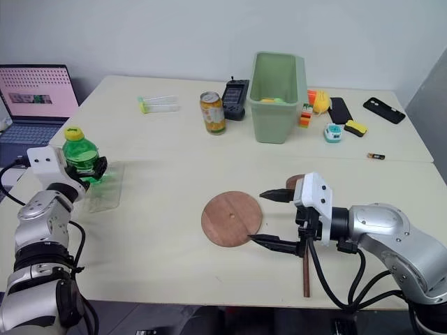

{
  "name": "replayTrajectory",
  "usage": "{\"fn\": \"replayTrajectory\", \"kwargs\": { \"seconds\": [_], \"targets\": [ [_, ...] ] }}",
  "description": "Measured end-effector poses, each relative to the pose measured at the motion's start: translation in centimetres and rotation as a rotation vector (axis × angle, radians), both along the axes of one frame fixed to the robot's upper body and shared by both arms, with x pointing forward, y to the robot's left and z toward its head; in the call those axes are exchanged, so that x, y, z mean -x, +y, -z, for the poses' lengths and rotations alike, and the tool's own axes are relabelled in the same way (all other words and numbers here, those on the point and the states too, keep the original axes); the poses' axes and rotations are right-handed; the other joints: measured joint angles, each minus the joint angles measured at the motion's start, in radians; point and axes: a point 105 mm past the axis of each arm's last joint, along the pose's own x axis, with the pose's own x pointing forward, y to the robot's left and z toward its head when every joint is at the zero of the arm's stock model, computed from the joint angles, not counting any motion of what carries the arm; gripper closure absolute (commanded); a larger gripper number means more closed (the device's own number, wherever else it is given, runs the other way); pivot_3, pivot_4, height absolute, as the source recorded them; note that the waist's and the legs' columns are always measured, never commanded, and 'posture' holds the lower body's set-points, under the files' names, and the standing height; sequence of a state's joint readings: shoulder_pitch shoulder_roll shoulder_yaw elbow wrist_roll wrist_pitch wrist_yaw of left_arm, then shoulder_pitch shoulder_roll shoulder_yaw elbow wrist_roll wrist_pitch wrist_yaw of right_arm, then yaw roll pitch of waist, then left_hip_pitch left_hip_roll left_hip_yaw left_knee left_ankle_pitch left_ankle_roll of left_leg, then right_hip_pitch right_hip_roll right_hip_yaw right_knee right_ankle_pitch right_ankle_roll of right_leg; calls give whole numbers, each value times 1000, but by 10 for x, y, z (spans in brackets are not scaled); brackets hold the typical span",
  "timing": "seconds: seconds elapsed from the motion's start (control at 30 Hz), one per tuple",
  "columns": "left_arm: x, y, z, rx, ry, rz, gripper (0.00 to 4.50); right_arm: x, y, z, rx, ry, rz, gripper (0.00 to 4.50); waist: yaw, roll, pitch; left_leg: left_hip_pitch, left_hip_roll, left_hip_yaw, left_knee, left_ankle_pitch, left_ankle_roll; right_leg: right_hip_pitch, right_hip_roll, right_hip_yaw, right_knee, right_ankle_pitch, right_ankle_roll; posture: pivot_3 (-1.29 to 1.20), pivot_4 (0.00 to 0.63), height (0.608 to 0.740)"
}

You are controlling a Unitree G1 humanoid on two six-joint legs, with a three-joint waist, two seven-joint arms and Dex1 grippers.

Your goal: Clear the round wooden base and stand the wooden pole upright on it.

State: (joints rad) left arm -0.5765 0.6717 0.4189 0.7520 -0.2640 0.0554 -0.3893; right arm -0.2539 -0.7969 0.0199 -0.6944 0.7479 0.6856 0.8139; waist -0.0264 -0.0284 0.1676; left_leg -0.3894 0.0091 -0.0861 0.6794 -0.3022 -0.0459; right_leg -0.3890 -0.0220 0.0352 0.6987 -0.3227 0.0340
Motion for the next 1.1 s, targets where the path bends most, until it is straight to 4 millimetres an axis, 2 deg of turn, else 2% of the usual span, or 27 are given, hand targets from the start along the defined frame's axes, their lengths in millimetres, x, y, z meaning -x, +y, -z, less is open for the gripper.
{"fn": "replayTrajectory", "kwargs": {
  "seconds": [0.2,0.47,0.57,0.7,0.83,0.9,1.0,1.1],
  "targets": [
    [4,-5,-13,-66,-30,43,10,1,0,0,9,1,-11,0,-1,0,0,0,0,0,0,0,0,0,0,1,0,0,0,0,150,740],
    [7,-27,-25,-207,-29,163,10,1,-2,1,20,-1,-12,0,0,0,0,0,0,0,0,0,0,0,0,2,0,0,0,0,150,740],
    [7,-27,-32,-225,-38,170,10,0,-4,2,32,-3,-4,0,-1,0,0,0,0,0,0,0,0,0,0,1,0,0,0,0,150,740],
    [0,-35,-51,-222,-72,204,10,-3,-9,1,36,-9,15,0,1,0,0,0,-1,0,0,0,0,0,1,0,0,0,0,0,150,740],
    [-9,-46,-83,-193,-139,241,10,-5,-12,-1,40,-21,25,0,0,0,0,0,-1,1,0,0,0,0,1,0,0,0,0,0,150,740],
    [-9,-47,-91,-189,-134,260,10,-5,-14,-2,48,-23,29,0,-3,0,0,0,0,1,0,0,0,0,1,0,0,0,0,0,150,740],
    [-8,-54,-90,-207,-90,336,10,-5,-16,-3,51,-29,37,0,-6,0,0,2,1,2,-1,0,0,0,2,1,1,0,0,0,150,740],
    [2,-63,-78,-250,3,469,10,-6,-21,-4,61,-34,54,0,-8,0,0,3,1,3,-2,0,0,0,2,2,0,0,0,0,150,740]
  ]
}}
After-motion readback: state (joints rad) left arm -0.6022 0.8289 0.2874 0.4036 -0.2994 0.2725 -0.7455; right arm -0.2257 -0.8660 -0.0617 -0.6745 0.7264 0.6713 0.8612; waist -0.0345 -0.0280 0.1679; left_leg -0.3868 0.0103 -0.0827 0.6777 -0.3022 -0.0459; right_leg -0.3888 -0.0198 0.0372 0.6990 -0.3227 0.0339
